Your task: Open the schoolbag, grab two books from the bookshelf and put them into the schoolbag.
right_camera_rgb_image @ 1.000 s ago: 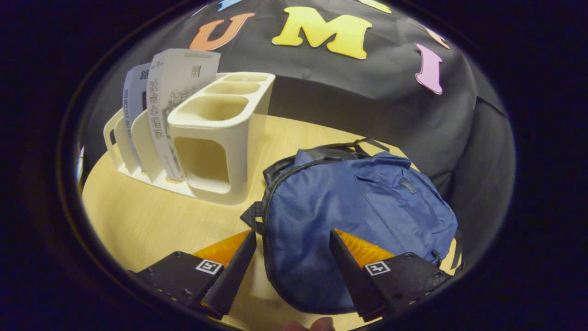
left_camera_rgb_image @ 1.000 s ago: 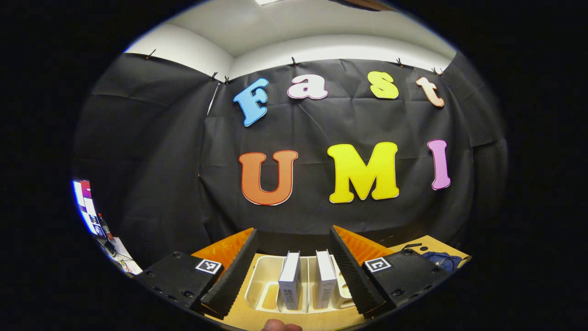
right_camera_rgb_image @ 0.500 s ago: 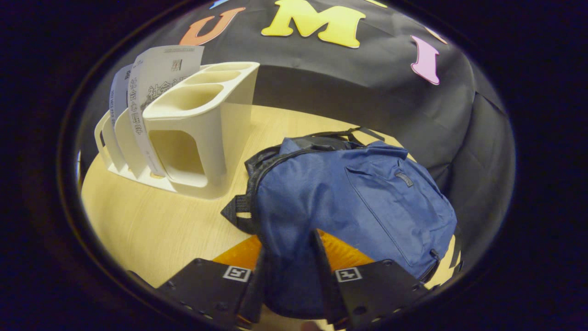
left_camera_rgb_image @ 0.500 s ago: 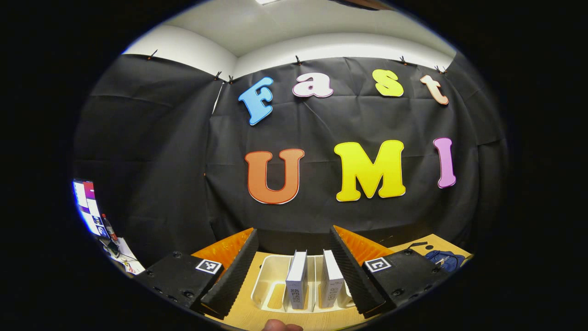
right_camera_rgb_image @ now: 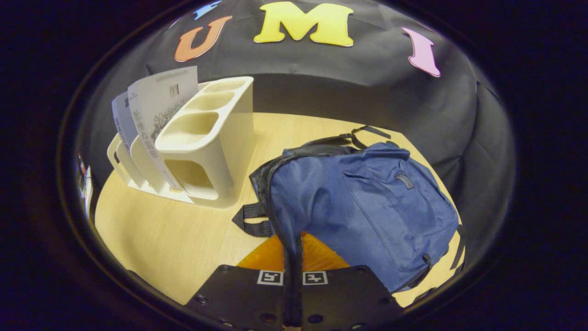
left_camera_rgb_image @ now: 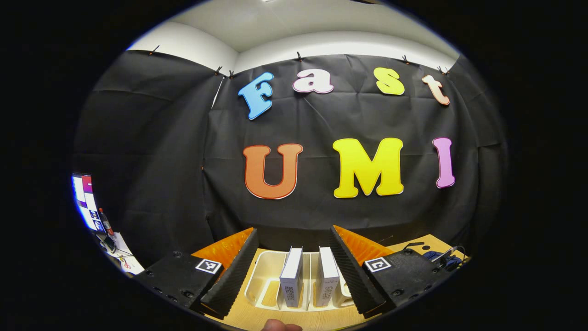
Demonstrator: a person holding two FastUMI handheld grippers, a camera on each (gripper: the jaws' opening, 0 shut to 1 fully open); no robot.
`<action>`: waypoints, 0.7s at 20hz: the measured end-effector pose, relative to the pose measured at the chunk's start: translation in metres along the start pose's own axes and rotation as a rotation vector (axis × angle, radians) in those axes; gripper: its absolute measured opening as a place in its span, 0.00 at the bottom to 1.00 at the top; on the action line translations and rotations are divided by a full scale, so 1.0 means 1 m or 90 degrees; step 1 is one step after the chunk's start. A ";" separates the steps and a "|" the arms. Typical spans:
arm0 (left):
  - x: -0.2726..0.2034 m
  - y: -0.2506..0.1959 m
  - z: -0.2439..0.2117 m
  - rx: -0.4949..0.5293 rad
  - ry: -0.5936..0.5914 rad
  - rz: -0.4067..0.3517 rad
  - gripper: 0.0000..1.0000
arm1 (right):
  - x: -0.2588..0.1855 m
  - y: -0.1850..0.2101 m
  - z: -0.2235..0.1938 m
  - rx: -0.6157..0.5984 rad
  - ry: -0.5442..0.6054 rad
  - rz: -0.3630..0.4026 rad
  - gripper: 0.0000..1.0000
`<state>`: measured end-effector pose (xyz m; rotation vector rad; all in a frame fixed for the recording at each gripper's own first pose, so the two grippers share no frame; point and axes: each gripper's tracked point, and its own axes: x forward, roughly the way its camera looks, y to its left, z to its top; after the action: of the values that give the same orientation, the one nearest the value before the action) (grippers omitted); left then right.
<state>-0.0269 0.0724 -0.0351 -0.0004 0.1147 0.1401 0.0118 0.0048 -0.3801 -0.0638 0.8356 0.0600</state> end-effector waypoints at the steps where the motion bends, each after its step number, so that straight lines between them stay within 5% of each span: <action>1: 0.002 -0.002 -0.004 0.000 0.005 -0.003 0.97 | -0.008 -0.003 0.008 0.003 -0.012 0.003 0.01; 14: 0.040 -0.023 -0.030 0.022 0.091 -0.045 0.97 | -0.095 -0.106 0.090 0.022 -0.074 0.017 0.01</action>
<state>0.0123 0.0549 -0.0692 0.0196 0.2591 0.0670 0.0230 -0.0967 -0.2453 -0.0165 0.7209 0.0743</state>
